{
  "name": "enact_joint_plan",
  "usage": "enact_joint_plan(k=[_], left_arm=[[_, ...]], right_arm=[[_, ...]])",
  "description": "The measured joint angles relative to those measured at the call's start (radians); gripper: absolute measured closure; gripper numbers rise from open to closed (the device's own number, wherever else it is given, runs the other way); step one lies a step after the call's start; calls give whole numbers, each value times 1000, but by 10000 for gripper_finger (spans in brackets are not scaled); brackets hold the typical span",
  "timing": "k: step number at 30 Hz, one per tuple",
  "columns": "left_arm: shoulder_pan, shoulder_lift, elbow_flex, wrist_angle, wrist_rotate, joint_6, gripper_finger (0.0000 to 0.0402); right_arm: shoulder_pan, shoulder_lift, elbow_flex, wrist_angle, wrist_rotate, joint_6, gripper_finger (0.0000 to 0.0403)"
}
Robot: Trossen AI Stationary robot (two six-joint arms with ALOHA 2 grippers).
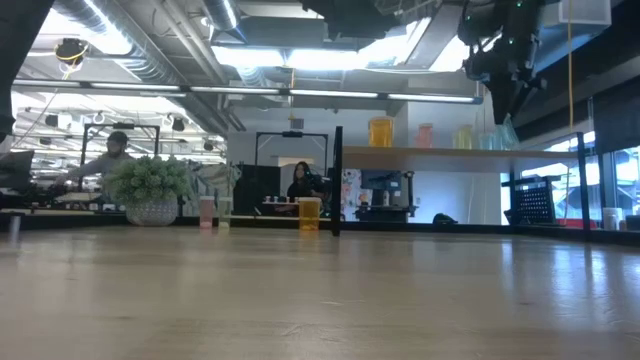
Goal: Pick and place medicine bottles onto shelf by color
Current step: Put the blue pill bottle on the shelf aligned with the other blue pill bottles
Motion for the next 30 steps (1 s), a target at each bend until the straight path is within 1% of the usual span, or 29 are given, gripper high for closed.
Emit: enact_joint_plan(k=[6, 8, 9, 11, 16, 20, 25, 30], left_arm=[[0, 0, 0, 0, 0, 0, 243], [0, 0, 0, 0, 0, 0, 243], [0, 0, 0, 0, 0, 0, 243], [0, 0, 0, 0, 0, 0, 243], [0, 0, 0, 0, 0, 0, 243], [0, 0, 0, 0, 0, -1, 243], [0, 0, 0, 0, 0, 0, 243], [0, 0, 0, 0, 0, 23, 243]], right_arm=[[42, -69, 0, 55, 0, 45, 267], [56, -89, 0, 68, 25, 56, 267], [64, -101, -5, 78, 56, 66, 267], [79, -129, -29, 104, 97, 90, 267], [112, -208, -112, 246, 107, 159, 267], [131, -251, -157, 235, 150, 205, 267], [142, -294, -205, 201, 148, 245, 267], [140, -300, -237, 204, 147, 264, 267]])
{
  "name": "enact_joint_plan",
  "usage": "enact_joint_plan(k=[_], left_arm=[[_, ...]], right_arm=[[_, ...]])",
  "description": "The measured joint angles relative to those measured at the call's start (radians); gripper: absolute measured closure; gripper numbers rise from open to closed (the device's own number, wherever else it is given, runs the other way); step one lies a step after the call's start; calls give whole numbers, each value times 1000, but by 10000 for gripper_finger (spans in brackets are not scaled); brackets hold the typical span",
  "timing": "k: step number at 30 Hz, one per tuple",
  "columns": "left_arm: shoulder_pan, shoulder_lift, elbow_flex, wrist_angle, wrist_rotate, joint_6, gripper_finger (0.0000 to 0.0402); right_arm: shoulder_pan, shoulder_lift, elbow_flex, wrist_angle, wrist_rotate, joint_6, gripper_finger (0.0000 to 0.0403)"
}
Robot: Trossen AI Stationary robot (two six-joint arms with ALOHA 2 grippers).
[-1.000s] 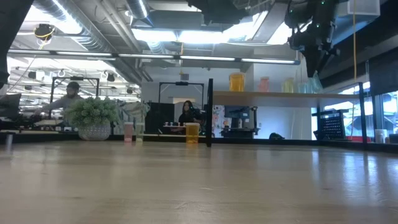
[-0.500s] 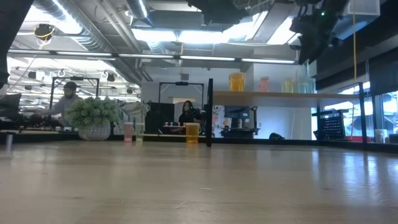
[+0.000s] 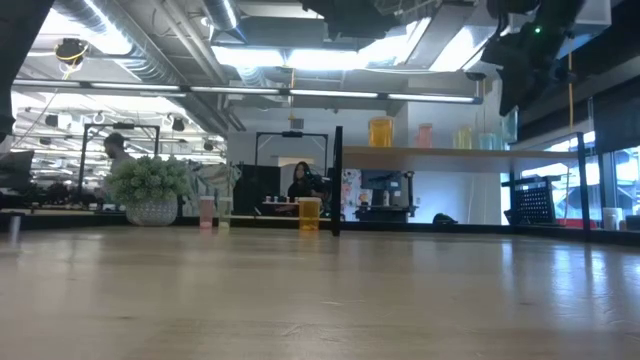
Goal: Pick and place medicine bottles onto shelf by color
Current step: Put the blue pill bottle on the shelf aligned with the other blue pill bottles
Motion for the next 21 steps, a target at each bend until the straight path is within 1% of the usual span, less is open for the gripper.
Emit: enact_joint_plan(k=[3, 6, 10, 21], left_arm=[[0, 0, 0, 0, 0, 1, 243], [0, 0, 0, 0, 0, 1, 243], [0, 0, 0, 0, 0, 1, 243], [0, 0, 0, 0, 0, 2, 243]], right_arm=[[1, 0, -18, 8, -1, 0, 267], [0, 0, -48, 19, 27, 3, 267], [0, -2, -79, 45, 34, 14, 267], [0, -4, -83, 58, 26, 23, 267]])
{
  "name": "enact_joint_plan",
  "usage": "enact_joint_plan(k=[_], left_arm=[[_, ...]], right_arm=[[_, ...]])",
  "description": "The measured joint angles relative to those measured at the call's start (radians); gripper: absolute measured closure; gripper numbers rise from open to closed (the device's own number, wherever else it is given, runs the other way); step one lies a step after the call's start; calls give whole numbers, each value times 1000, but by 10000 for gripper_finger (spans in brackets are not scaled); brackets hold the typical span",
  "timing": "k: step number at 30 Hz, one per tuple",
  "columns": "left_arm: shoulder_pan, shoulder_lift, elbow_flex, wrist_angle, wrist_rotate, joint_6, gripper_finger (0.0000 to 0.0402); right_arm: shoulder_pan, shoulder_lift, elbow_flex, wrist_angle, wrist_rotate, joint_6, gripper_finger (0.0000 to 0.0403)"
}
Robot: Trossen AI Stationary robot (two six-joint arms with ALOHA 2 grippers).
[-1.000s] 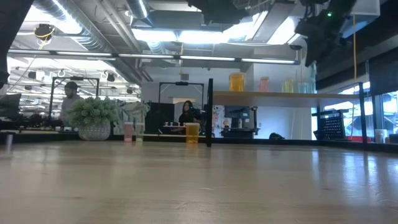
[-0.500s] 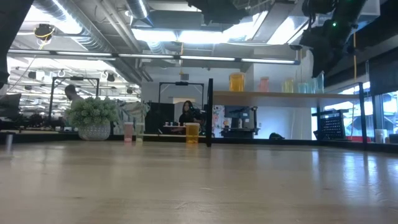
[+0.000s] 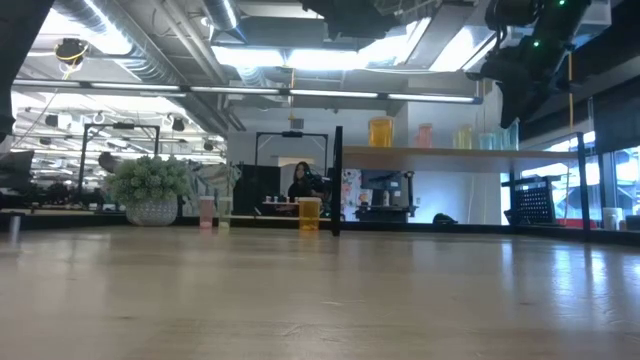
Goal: Pick and place medicine bottles onto shelf by color
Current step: Put the blue pill bottle on the shelf aligned with the other blue pill bottles
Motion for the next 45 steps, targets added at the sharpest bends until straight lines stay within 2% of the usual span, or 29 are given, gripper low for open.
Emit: enact_joint_plan(k=[36, 45], left_arm=[[0, 0, 0, 0, 1, 0, 243], [0, 0, 0, 0, 1, 0, 243]], right_arm=[[0, 0, 0, 2, -12, -24, 266], [0, 2, -1, 0, -14, -24, 210]])
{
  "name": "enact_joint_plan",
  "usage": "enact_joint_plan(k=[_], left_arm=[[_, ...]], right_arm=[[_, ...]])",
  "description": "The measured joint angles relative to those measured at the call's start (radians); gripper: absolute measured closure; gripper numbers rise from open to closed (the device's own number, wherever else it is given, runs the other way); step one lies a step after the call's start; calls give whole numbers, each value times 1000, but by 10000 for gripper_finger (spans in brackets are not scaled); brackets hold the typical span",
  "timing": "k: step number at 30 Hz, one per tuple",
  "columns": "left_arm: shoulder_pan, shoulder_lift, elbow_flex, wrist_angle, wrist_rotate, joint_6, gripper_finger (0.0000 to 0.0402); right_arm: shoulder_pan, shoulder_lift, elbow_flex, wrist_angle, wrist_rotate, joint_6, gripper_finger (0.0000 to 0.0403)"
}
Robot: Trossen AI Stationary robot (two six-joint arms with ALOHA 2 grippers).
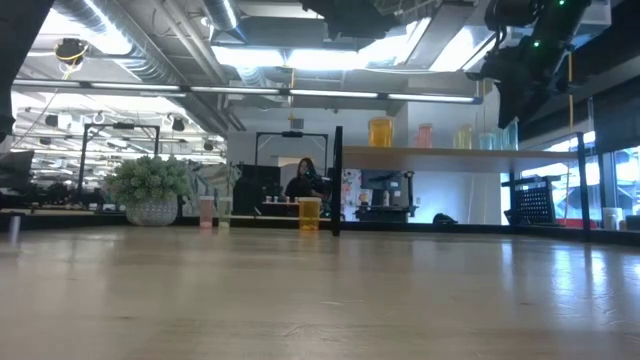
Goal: Pick and place medicine bottles onto shelf by color
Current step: Put the blue pill bottle on the shelf aligned with the other blue pill bottles, then put the yellow pill bottle on the shelf aligned with the yellow pill bottles
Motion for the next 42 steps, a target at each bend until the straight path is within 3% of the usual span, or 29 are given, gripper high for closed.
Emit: enact_joint_plan(k=[6, 29, 33, 42], left_arm=[[0, 0, 0, 0, 0, 0, 243], [-5, -23, 0, -86, -15, -9, 243], [-1, -65, 1, -165, -51, -22, 243], [41, -142, 1, -386, -176, -217, 243]], right_arm=[[0, 0, 0, 6, 7, -5, 186], [16, -58, 206, -58, 2, -8, 189], [65, -100, 227, -2, -21, -93, 189], [219, -125, 227, 225, -183, -366, 189]])
